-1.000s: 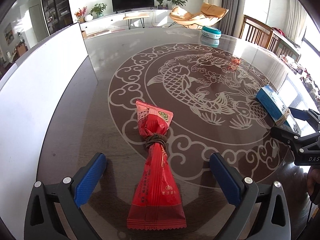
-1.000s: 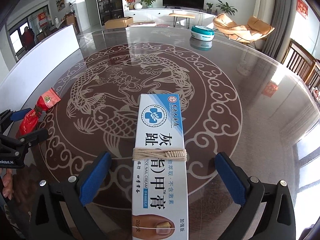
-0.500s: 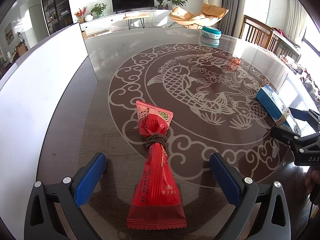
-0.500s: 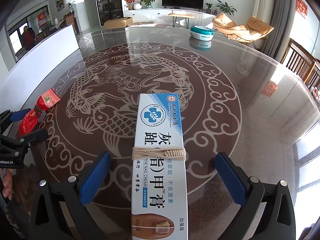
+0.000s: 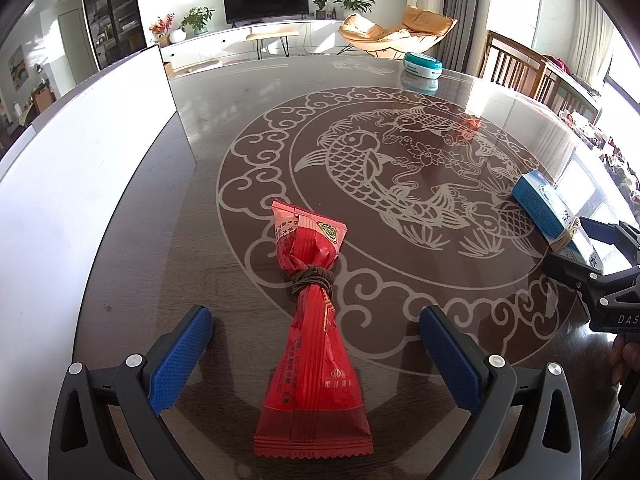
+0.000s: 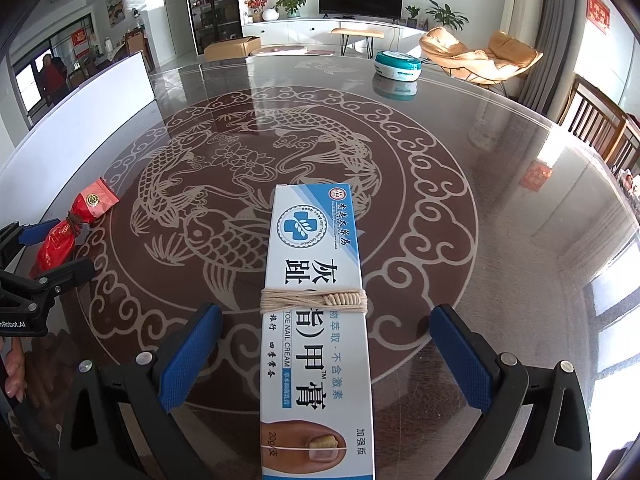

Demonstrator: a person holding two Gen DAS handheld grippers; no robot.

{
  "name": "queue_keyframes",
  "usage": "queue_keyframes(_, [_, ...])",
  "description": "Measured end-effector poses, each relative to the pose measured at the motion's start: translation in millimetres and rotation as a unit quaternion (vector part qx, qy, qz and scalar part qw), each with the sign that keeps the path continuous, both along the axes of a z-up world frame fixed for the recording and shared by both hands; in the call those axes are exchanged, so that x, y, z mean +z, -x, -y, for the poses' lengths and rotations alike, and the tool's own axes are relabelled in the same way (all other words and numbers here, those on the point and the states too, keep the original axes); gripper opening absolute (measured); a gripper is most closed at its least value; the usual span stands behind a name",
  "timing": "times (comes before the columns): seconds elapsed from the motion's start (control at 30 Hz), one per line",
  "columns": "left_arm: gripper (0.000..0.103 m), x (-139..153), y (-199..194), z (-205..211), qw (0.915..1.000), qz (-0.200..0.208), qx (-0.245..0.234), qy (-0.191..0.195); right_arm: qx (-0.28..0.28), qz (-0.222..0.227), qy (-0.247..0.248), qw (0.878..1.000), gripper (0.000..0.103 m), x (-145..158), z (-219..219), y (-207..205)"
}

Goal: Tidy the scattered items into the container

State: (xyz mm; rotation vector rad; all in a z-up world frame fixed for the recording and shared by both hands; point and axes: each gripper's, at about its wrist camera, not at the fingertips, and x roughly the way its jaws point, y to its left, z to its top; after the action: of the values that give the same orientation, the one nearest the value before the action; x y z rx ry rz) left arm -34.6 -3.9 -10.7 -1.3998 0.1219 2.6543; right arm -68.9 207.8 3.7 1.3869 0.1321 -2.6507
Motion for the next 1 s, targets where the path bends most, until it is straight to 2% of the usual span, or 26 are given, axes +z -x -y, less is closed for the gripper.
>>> queue_keyframes(1.0, [0.103,-0.2,1.4,-1.8,1.0,0.0,0.001,0.0,-0.001,0.0,0.0,1.0,0.103,-0.7,-0.3,0.7])
